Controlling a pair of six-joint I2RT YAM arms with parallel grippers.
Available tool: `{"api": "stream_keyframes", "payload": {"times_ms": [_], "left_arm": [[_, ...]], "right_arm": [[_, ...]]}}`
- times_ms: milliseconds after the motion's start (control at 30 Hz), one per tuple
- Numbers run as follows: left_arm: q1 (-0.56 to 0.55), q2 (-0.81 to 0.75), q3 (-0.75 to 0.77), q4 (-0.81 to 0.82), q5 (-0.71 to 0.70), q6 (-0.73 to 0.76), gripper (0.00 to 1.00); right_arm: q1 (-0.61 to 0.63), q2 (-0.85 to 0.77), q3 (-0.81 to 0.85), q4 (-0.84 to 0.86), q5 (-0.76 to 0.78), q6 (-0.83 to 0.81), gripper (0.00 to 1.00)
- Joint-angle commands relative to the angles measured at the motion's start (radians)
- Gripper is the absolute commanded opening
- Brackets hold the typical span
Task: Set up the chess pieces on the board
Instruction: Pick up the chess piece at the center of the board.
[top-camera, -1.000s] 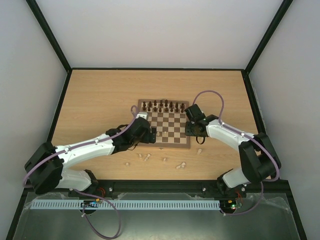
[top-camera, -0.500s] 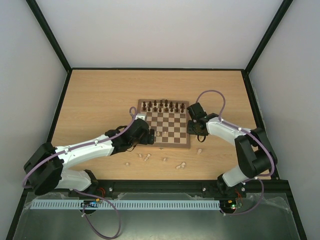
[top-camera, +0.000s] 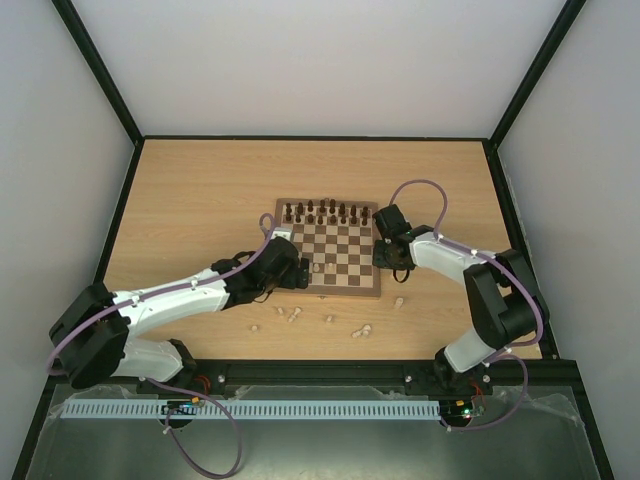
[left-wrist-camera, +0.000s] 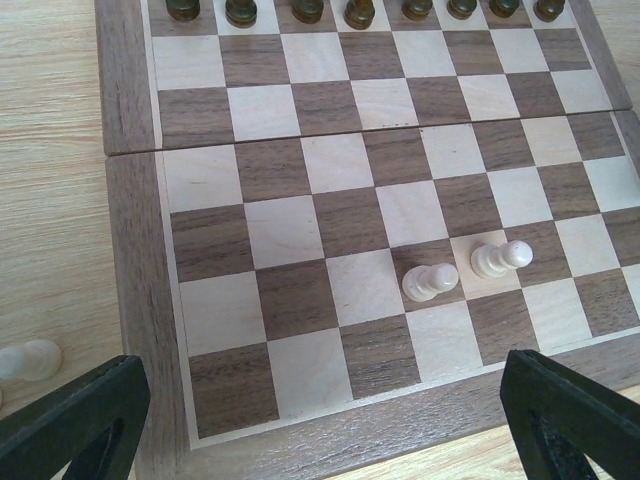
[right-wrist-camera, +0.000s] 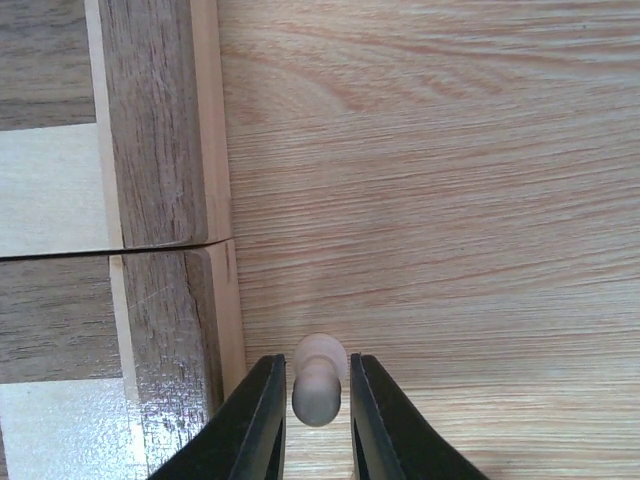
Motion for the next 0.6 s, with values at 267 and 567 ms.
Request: {"api": "stream_keyframes", "payload": {"times_ms": [267,567], "left_arm": [[0.007,0.02,-0.005,0.023,-0.006,-0.005,0.99],[0.016,0.001,-0.001,0.003,-0.025,-0.011,0.99]], "right_arm": [[-0.005,-0.035,0.032,-0.033,0.044,-0.011,0.06],[0.05,-0.17,0.041,-0.092,-0.002,-0.018,0.05]]}}
